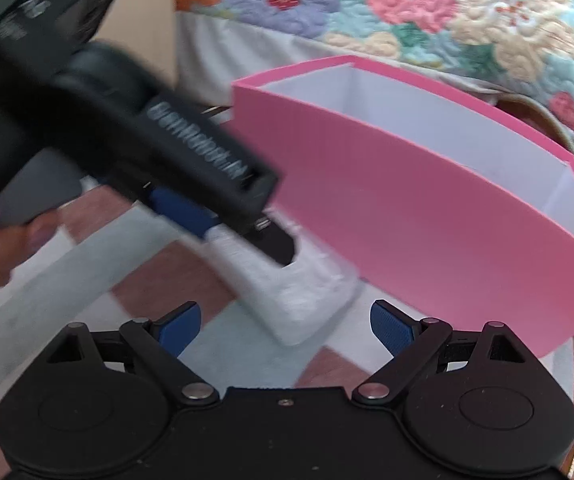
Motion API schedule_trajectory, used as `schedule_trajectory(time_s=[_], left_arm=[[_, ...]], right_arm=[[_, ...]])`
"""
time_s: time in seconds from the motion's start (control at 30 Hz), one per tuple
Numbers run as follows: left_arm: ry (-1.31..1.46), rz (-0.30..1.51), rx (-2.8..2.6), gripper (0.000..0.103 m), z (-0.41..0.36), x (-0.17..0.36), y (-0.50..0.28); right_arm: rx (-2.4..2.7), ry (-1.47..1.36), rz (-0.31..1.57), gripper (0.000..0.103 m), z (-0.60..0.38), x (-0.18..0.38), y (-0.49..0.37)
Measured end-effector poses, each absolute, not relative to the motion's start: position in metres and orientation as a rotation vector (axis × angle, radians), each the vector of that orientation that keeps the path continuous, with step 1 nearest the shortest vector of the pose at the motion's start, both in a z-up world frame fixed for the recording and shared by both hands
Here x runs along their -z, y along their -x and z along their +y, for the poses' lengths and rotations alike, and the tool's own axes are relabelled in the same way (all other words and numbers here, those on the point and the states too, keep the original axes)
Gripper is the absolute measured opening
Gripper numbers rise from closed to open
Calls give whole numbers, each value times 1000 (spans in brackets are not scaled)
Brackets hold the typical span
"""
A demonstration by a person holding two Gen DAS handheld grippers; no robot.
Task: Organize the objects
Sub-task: 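Lower both tools around the clear floss-pick box and close on it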
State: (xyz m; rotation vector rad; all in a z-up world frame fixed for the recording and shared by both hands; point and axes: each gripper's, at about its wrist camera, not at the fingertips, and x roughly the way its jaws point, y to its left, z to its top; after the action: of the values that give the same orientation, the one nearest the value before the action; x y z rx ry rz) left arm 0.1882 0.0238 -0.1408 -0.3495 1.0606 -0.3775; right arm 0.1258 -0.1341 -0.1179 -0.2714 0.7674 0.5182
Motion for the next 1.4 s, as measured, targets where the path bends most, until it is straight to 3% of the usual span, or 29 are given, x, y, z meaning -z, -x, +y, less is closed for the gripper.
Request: schedule_trajectory(time_s=[0.17,0.23,0.3,0.57,0.7,1.03,1.4], left_arm=[[407,1066,347,52,31,147,-190],[407,1074,353,50,30,146,-190],[437,1102,368,47,30,147,-188],[430,1175,405,46,23,139,-170],[499,1234,420,46,23,147,-168],[516,1213,373,50,23,153,-169],[486,1226,317,51,20,144,-160]], right_arm=[[-548,171,817,90,-148,126,-136],[-550,140,819,79,-152,128,-137],[-552,119,829,61,-155,131,-137],[-569,121,856,62,-164,128,-127],[-605,116,889,76,-169,129,-129],[-627,73,899,77,-175,132,-134],[-620,170,921,65,-158,126,-122]])
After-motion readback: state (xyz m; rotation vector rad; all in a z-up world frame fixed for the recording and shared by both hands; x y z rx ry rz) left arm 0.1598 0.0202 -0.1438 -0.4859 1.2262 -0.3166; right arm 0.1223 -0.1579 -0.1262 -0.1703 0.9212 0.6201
